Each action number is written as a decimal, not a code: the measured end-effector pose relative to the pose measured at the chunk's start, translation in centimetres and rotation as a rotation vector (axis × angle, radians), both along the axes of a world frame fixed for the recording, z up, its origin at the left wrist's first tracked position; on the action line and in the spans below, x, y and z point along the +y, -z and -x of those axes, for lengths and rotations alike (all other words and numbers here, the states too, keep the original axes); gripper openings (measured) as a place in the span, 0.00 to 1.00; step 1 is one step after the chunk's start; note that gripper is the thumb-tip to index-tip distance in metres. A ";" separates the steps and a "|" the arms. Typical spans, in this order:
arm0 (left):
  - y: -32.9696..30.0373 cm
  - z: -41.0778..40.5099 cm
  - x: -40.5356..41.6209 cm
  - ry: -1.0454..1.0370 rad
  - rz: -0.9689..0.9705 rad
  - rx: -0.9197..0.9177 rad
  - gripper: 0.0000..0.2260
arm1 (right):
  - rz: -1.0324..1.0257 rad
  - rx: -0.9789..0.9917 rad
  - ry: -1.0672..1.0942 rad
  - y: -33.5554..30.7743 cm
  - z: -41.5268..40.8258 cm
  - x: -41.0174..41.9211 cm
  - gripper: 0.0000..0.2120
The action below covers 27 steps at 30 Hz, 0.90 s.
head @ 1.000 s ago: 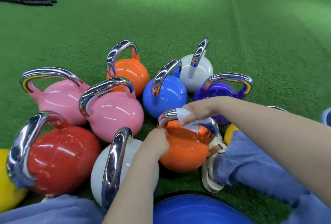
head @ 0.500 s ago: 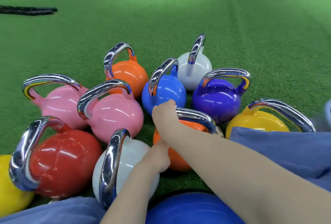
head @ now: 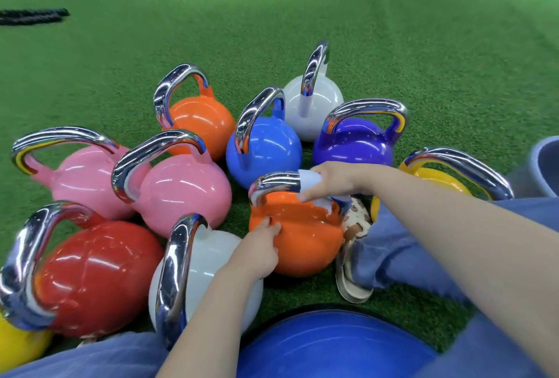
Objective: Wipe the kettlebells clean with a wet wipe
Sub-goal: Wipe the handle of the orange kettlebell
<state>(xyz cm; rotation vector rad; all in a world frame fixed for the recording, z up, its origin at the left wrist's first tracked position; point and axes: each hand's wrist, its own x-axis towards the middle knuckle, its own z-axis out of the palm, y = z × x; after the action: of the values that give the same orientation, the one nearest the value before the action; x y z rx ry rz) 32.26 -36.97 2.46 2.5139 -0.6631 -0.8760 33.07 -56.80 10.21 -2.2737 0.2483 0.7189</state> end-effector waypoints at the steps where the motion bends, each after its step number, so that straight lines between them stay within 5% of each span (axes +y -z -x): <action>1: -0.1 0.0 0.0 0.004 -0.007 -0.005 0.25 | -0.009 -0.013 0.027 0.2 0.4 -0.2 0.18; 9: -1.0 0.0 -0.8 0.054 -0.104 -0.025 0.23 | 0.460 -0.128 -0.137 0.0 -1.1 3.4 0.29; 18: -1.0 -0.1 -1.3 0.046 -0.158 -0.071 0.14 | 0.788 -0.478 -0.126 1.7 -2.2 9.6 0.19; 25: -1.0 -0.4 -1.5 0.010 -0.002 -0.151 0.22 | 0.310 -0.199 -0.113 -1.0 0.1 3.0 0.23; 27: -0.8 -0.2 -1.9 0.000 0.024 -0.155 0.24 | 0.105 -0.138 0.091 -0.5 1.4 1.5 0.25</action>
<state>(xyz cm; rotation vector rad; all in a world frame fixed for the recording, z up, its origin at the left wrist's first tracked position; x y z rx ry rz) 32.46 -38.90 3.29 2.5784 -0.7184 -0.6734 31.65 -55.29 10.75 -2.3833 0.3277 0.5106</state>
